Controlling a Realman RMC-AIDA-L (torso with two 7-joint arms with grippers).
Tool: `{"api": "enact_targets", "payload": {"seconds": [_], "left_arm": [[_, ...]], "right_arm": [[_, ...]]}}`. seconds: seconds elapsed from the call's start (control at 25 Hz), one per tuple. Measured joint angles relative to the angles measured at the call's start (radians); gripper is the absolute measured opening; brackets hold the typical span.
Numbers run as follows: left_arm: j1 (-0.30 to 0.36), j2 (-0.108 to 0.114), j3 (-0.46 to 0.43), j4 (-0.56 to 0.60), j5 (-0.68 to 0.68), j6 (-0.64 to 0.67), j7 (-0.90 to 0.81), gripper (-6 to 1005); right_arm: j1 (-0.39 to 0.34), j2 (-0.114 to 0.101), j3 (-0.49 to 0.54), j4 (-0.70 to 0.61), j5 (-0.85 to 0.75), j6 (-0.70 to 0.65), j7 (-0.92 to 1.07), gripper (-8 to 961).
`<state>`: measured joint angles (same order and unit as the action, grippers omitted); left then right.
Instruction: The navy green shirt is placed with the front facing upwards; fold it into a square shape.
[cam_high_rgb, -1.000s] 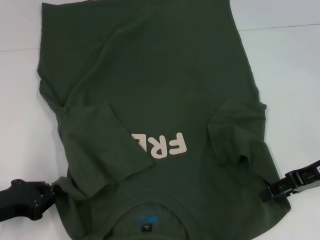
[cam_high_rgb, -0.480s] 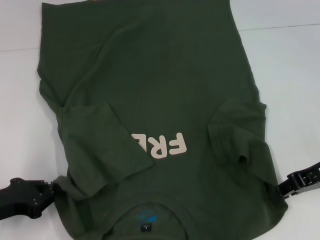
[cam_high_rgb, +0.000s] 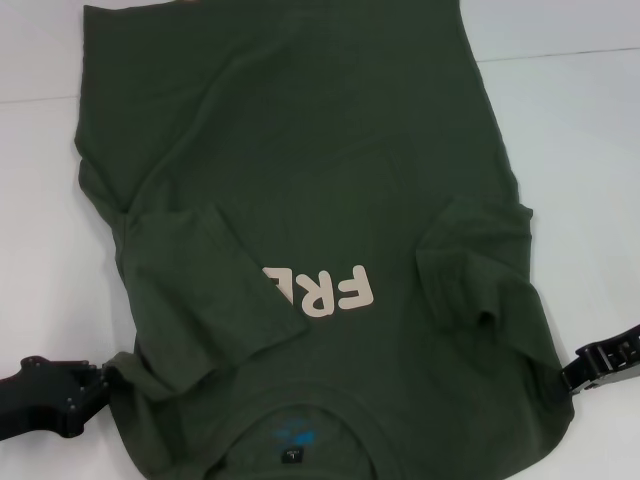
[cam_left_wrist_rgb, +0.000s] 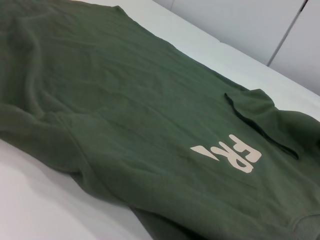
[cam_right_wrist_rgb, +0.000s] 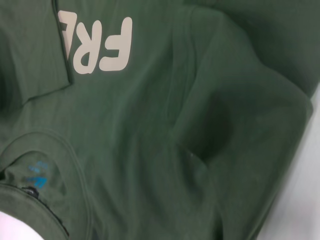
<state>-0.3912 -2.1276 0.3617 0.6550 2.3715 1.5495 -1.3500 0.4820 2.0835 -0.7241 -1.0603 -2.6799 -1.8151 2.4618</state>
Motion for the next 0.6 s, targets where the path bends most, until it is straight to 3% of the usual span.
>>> {"api": "enact_targets", "payload": {"seconds": [0.36,0.6], "left_arm": [[-0.001,0.003,-0.004,0.002,0.0,0.003,-0.003,36],[0.002,0.012,-0.015,0.008,0.002,0.008,-0.005,36]], "right_arm": [[-0.027,0.003,0.033,0.005,0.01,0.024,-0.027,19],[-0.052,0.004,0.085,0.04,0.039,0.063,-0.066,19]]}}
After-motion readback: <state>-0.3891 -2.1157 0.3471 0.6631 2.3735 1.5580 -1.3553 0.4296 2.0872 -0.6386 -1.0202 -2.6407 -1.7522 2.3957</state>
